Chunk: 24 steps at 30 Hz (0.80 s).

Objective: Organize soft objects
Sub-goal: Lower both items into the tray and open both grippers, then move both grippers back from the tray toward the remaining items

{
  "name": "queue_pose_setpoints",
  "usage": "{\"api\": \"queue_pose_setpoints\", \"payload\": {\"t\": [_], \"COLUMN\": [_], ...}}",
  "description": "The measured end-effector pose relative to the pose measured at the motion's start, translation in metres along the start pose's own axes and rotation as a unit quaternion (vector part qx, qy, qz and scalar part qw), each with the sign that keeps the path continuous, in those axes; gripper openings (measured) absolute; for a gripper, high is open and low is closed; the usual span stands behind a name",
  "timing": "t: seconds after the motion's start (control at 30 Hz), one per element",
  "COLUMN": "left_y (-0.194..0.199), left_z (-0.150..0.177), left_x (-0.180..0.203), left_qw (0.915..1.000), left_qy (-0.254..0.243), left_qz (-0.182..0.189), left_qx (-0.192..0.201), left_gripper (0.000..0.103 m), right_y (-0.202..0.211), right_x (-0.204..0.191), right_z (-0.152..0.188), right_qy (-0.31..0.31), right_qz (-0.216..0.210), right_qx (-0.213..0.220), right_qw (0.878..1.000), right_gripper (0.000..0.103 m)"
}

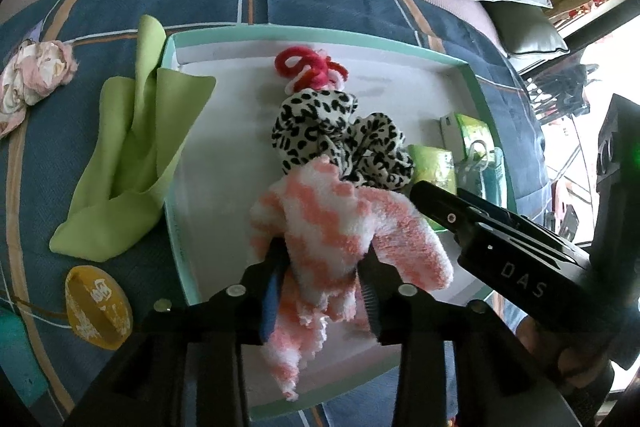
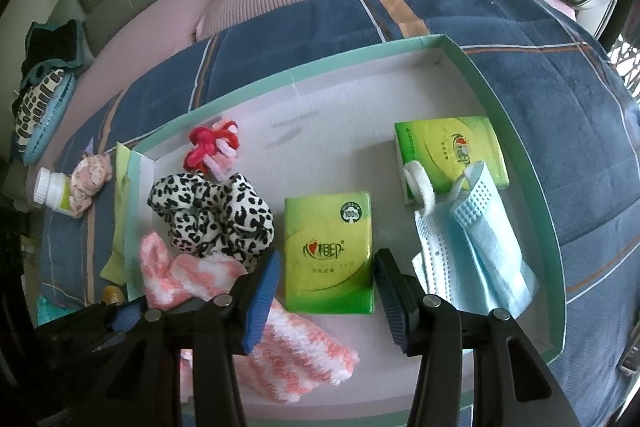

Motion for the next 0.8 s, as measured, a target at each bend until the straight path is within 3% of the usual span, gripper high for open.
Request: {"api": "queue_pose_setpoints", "payload": {"t": [0.57,0.8], "left_y": [0.034,0.05], "left_z": [-0.003,-0.01], "left_x": [0.021,0.02], "left_qw": [0.9986,0.9975], "left_qy": [-0.029,-0.027], "left_qz": [0.031,0.026], "left_qx": [0.032,0.059], "left_gripper": [0.043,0.047], "right_y": [0.043,0.049], "right_x": [0.001,0.004], "right_z": [-0.012,-0.016], "right_qy": [0.0,-0.007], "right_qz": [0.004,0.005], "right_qx": [0.062,0.073], "right_qw": [0.998,0.997], "right_gripper": [0.056,0.056]}}
Point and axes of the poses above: each gripper's, at about its wrist camera, not at the fingertips, and y roughly against the way its jaws point, x to its right, z to its underside, the point moved 10 cm from there along -y, roughly the way its jaws point, and after that the axes turned 8 degrees about y, right-handed, at the moved point
